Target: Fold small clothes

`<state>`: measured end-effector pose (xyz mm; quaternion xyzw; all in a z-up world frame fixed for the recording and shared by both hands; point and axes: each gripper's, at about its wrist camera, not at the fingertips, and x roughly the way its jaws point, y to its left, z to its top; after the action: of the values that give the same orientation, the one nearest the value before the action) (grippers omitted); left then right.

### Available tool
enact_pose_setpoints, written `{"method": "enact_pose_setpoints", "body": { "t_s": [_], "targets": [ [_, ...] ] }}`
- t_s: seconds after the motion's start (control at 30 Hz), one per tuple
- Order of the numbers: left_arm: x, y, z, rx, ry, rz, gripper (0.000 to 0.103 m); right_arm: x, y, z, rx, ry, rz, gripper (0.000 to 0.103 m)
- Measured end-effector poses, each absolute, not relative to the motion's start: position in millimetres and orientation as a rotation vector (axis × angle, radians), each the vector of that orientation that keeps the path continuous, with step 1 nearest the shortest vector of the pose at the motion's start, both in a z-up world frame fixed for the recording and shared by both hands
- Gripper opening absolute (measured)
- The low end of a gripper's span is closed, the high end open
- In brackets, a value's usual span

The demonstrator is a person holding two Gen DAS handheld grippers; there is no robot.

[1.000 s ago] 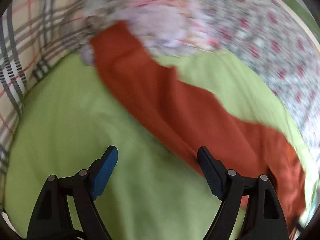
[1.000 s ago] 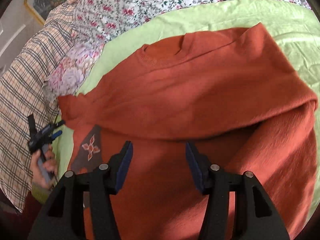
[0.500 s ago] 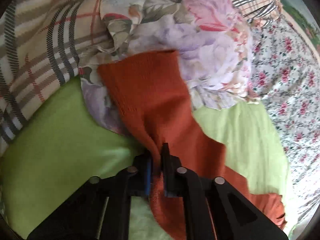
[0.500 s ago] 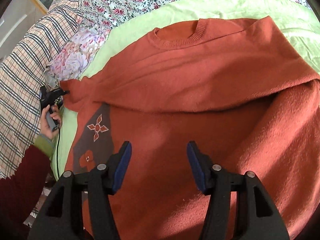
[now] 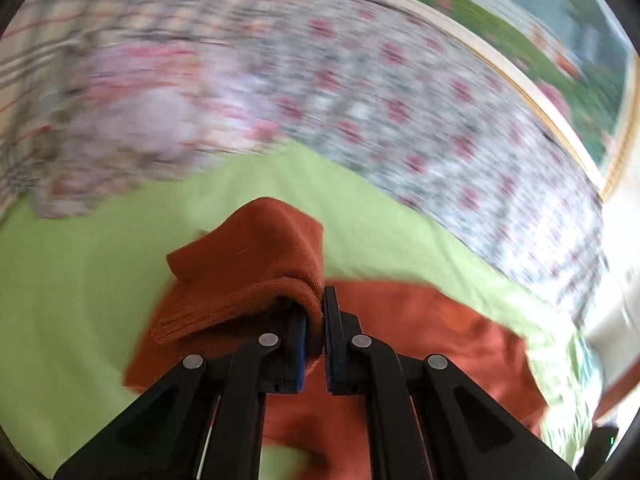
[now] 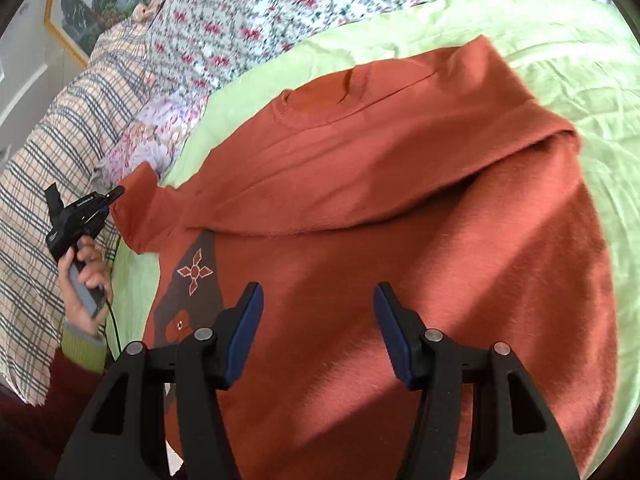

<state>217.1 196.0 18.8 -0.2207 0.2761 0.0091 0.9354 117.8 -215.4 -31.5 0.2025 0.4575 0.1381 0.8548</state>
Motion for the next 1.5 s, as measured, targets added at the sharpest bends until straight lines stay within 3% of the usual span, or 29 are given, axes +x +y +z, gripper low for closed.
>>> {"method": "enact_pose_setpoints", "body": {
  "t_s": [0.5,0.6,0.67,0.7,0.77,0.87,1.23,1.5],
  "targets": [
    [263.1,-70.8,-39.1,-0.116,0.739,-0.313,0.006,78.5,-274.5,-32.5,0.526,0.919,0.159,0.059],
    [272.9,-89.8,-65.3,-0.062,0.808,-0.328,0.009,74.9,-279.8,-32.1,0.535,0.915,0.143,0.059],
    [272.3,-94.8,-76.5,-0.047,0.845,-0.338,0.017,73.1,-282.0,-30.8,0.534,0.911,0.137,0.059],
    [269.9,-94.4,-79.8,-0.045,0.856,-0.346,0.020,71.5,-282.5,-30.1,0.533,0.908,0.134,0.059],
    [262.1,-90.9,-79.9,-0.049,0.864,-0.361,0.039,72.6,-283.8,-28.4,0.530,0.905,0.133,0.059],
    [240.1,-74.4,-73.4,-0.039,0.843,-0.334,0.058,77.1,-282.3,-23.7,0.519,0.897,0.138,0.059],
    [152.9,72.8,-57.9,-0.112,0.782,-0.057,0.059,138.9,-207.0,2.7,0.252,0.851,0.280,0.059],
    [180.0,137.9,-82.6,-0.195,0.872,0.105,0.057,207.0,-103.6,-4.9,-0.234,0.821,0.363,0.059]
  ]
}}
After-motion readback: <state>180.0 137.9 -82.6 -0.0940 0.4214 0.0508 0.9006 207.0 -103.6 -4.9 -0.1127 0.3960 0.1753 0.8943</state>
